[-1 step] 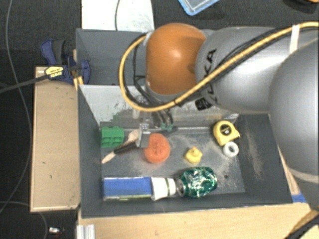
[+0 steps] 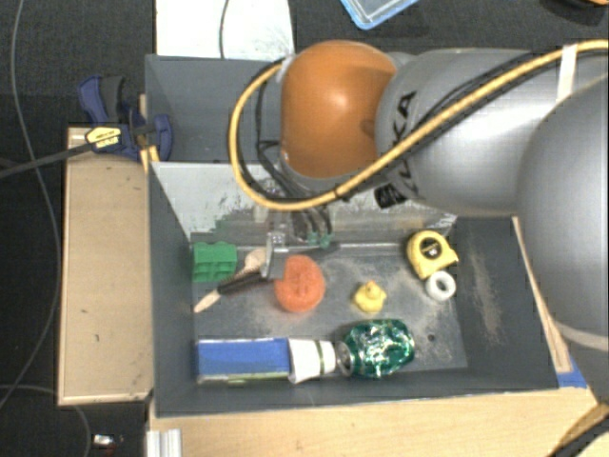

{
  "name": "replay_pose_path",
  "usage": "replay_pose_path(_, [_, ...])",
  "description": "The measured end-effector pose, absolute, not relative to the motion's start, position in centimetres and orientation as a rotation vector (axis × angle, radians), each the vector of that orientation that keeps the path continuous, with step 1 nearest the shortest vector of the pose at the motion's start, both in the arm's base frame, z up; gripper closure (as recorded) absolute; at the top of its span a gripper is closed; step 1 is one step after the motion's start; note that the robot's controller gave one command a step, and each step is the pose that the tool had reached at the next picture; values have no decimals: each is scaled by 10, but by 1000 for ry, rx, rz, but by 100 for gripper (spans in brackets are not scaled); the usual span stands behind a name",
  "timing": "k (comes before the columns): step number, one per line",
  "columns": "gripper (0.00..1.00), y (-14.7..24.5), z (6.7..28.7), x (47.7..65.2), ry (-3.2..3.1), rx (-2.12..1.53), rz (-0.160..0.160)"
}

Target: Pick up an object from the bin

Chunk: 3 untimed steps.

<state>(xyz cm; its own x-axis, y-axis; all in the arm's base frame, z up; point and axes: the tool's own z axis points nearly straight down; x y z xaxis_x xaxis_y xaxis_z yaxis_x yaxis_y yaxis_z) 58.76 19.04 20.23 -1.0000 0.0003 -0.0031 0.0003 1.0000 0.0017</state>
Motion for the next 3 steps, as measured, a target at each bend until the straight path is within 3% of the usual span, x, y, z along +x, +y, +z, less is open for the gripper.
replay_pose_path(1, [0, 154, 172, 542, 3125, -222, 6])
replay_pose_path(2, [0, 136, 154, 523, 3114, -413, 0])
replay_pose_path(3, [0, 100, 111, 511, 3113, -388, 2])
